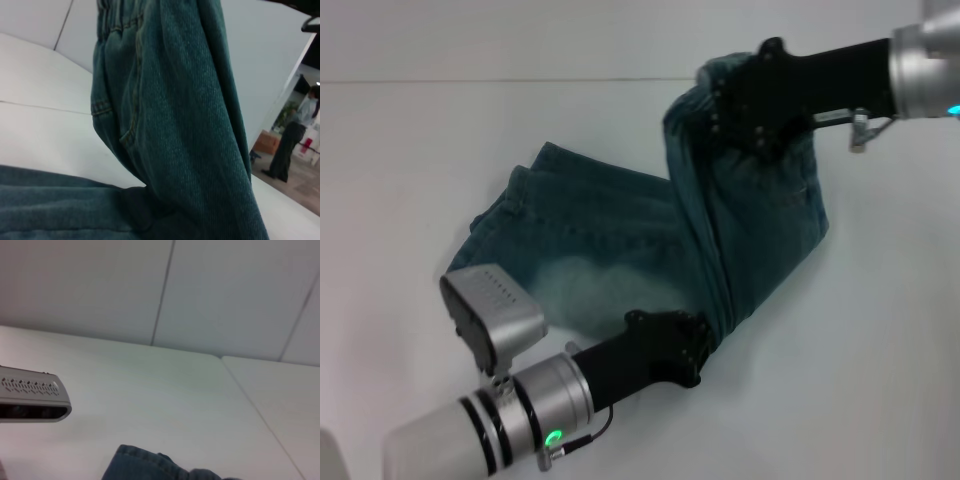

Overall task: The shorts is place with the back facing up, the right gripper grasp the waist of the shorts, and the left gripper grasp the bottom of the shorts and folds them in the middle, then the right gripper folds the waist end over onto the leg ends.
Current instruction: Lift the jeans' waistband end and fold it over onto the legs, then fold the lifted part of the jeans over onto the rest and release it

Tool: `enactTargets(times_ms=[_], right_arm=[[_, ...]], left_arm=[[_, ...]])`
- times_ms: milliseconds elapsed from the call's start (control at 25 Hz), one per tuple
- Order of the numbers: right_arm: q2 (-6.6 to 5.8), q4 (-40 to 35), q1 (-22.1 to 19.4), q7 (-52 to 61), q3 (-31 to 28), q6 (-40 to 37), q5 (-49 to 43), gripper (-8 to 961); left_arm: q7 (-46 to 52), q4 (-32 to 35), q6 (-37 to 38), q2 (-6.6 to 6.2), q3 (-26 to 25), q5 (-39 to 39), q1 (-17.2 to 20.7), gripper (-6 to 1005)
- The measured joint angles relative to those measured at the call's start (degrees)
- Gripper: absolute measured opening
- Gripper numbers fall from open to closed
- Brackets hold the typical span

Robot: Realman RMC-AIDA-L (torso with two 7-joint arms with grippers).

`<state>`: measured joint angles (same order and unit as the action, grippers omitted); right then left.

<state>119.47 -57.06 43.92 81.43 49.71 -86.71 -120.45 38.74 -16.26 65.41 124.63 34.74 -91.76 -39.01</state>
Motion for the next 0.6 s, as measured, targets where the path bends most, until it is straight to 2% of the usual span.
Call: enactTargets(times_ms=[120,240,320,440,600], right_arm=[[0.05,1.0,1.6,0.3,2.7,1.3,-0.1,56],[0.06,2.3,3.0,0.5,4.8,2.5,-0.1,56],[0.09,2.7,3.3,0.7,6.2,3.7,-0.1,57],[0.16,2.7,3.5,1.5,8.3,5.0,-0.1,57],[0.24,2.9,4.1,1.7,9.5,5.6,0.0,57]], left_arm=[[-0.9,-0.8,1.2,0.0,-0.9,0.0,2.1,48],[-2.8,0.4,3.6,-0.05,-4.5,0.1,5.7,47],[-2.7,4.4,6.5,-0.09,-7.5,0.2,9.4,47],[0.8,14.6,12.8,-0.28,-12.8,0.4,15.0,46],[8.1,26.8,18.0,-0.51,-14.3,0.1,18.3,47]])
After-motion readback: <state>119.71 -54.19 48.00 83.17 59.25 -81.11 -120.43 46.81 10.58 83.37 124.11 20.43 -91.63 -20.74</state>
